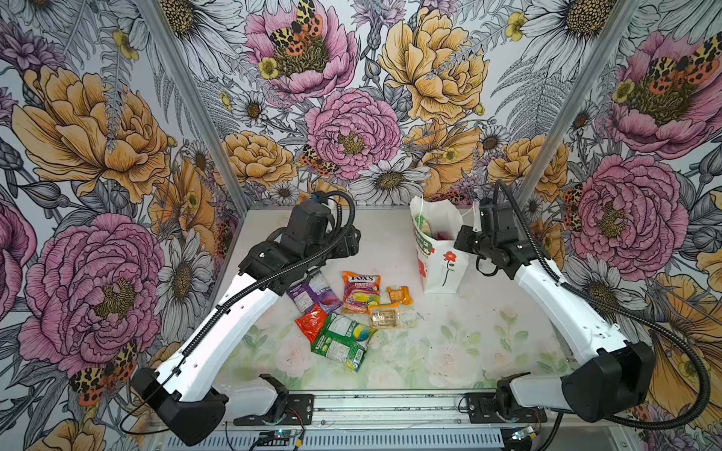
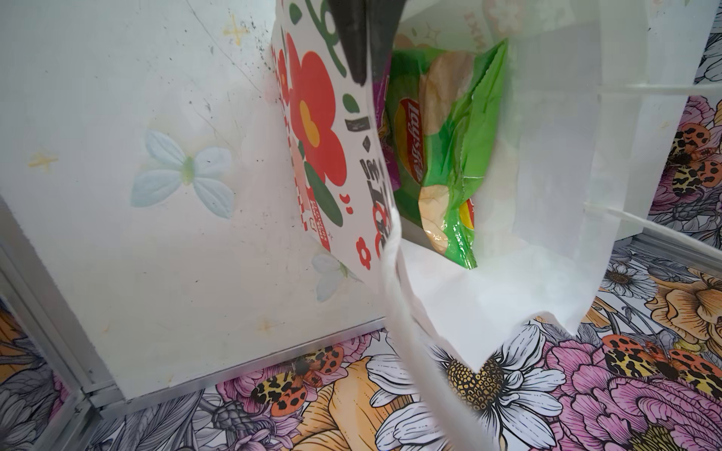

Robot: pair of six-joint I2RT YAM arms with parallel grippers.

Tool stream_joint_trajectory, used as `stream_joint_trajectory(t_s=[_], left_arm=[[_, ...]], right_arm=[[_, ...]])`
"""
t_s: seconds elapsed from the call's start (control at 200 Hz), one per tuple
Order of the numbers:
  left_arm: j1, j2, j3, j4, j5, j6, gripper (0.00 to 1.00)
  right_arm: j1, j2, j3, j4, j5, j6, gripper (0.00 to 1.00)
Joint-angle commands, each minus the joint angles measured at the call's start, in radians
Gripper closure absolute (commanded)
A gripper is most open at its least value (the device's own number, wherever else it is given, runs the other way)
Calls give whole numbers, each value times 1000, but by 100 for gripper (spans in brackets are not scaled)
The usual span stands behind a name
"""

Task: Place the snacks into the paper bag
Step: 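Withdraw the left gripper from the paper bag toward the Fox's packet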

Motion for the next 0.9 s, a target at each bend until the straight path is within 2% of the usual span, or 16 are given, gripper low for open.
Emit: stream_joint_trajectory(t_s=[0.0, 0.11, 0.235, 0.305, 0.47, 0.896], left_arm=[[90, -35, -118, 39, 91, -30, 23], [160, 3, -207, 94, 178, -13, 20], [162, 101, -224, 157, 97, 57, 13], [169, 180, -194, 163, 83, 95, 10], [174, 358, -114, 163, 156, 131, 7], [182, 657, -36, 161, 268, 146, 7]], right_arm=[[3, -26, -14, 10, 4, -9, 100], [3, -22, -20, 10, 0, -6, 100], [5, -23, -20, 10, -13, 0, 100], [4, -31, -24, 9, -14, 4, 100], [5, -55, -39, 11, -9, 5, 100], [5, -58, -66, 10, -16, 4, 100]])
